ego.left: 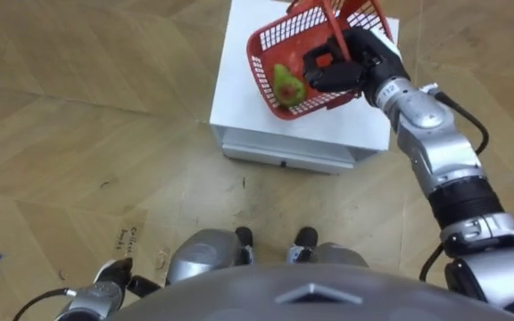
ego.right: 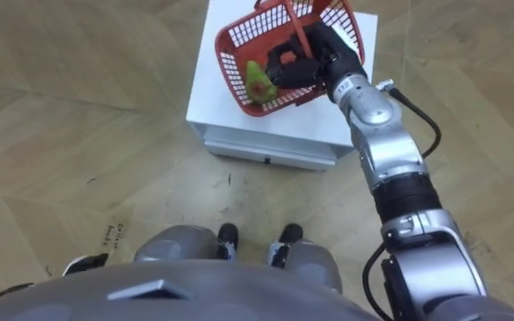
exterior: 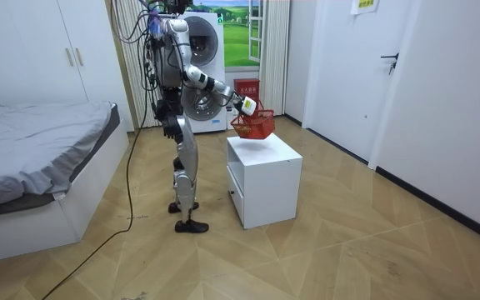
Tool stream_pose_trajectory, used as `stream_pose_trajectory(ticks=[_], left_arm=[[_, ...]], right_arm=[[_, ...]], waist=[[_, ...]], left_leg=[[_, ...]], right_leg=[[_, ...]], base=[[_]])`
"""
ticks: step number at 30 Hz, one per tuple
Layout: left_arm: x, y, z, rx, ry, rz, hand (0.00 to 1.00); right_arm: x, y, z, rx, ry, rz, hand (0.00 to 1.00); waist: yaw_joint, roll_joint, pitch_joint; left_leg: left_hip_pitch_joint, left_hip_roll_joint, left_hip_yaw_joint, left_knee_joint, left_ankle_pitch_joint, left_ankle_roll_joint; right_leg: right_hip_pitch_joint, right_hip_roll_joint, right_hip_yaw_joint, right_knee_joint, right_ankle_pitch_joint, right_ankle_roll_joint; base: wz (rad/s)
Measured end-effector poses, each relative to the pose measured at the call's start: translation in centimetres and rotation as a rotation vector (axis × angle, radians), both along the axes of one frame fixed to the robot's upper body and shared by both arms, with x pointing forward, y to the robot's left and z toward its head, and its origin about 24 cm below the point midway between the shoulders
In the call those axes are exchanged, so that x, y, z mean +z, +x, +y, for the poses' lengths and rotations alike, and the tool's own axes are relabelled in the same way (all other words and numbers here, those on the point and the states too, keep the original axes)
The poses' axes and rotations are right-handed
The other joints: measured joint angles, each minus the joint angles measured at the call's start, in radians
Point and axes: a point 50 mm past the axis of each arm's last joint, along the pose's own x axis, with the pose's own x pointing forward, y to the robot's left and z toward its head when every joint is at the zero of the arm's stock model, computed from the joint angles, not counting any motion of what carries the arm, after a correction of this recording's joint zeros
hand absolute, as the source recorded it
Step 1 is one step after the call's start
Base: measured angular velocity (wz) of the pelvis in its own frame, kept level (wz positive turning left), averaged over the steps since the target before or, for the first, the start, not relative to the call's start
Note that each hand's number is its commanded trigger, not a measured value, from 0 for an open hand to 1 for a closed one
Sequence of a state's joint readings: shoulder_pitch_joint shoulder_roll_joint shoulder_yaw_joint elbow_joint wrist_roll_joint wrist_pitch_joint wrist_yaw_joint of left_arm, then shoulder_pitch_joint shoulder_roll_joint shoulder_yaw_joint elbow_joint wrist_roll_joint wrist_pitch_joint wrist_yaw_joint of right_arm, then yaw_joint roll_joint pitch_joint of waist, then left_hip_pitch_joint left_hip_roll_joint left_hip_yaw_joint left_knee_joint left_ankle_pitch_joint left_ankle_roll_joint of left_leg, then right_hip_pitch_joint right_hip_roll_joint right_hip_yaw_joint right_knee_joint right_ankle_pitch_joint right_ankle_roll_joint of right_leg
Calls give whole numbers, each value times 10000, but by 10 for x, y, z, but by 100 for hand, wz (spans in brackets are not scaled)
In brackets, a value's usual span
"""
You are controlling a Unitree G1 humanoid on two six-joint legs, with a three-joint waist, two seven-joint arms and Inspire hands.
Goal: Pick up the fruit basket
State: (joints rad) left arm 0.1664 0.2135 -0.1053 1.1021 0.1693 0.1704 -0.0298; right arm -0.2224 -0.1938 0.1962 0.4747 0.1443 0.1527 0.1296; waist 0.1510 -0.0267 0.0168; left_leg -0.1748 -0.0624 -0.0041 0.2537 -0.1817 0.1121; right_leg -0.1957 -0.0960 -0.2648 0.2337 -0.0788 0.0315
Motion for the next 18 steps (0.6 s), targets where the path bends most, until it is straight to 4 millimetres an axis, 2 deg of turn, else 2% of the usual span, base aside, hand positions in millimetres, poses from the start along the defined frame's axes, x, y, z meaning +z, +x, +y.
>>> stream_pose_trajectory(ticks=[6,12,13,14,15,18], left_arm=[[-1,0,-4,-155,-101,20,0],[-1,-4,-4,-130,-131,169,0],[-1,-4,-4,-125,-148,202,0],[-2,-5,-5,-112,-226,287,0],[-2,-6,-5,-100,-336,378,0],[-2,-7,-6,-86,-443,422,0]], right_arm=[[-3,0,1,-375,511,115,100],[-13,4,-9,-809,-1,575,100],[-12,5,-10,-857,-35,552,65],[-11,8,-10,-893,-65,496,16],[-10,10,-12,-940,-90,495,0],[-9,12,-17,-1192,-57,485,0]], waist=[[80,11,8],[217,99,63],[219,105,66],[218,132,82],[204,185,109],[232,309,121]], left_leg=[[-235,-24,56,1,1,2],[-340,-27,-7,9,-1,1],[-376,-26,-4,12,-2,1],[-455,-26,13,49,-2,0],[-491,-27,11,79,-2,0],[-581,-30,-8,144,-4,1]], right_leg=[[-167,5,157,-141,-23,33],[-212,-64,12,-139,-81,76],[-247,-62,6,-134,-81,75],[-321,-46,8,-130,-76,69],[-334,-44,-31,-127,-71,61],[-370,-51,-127,-120,-65,53]], base=[[3],[4],[4],[0],[0],[4]])
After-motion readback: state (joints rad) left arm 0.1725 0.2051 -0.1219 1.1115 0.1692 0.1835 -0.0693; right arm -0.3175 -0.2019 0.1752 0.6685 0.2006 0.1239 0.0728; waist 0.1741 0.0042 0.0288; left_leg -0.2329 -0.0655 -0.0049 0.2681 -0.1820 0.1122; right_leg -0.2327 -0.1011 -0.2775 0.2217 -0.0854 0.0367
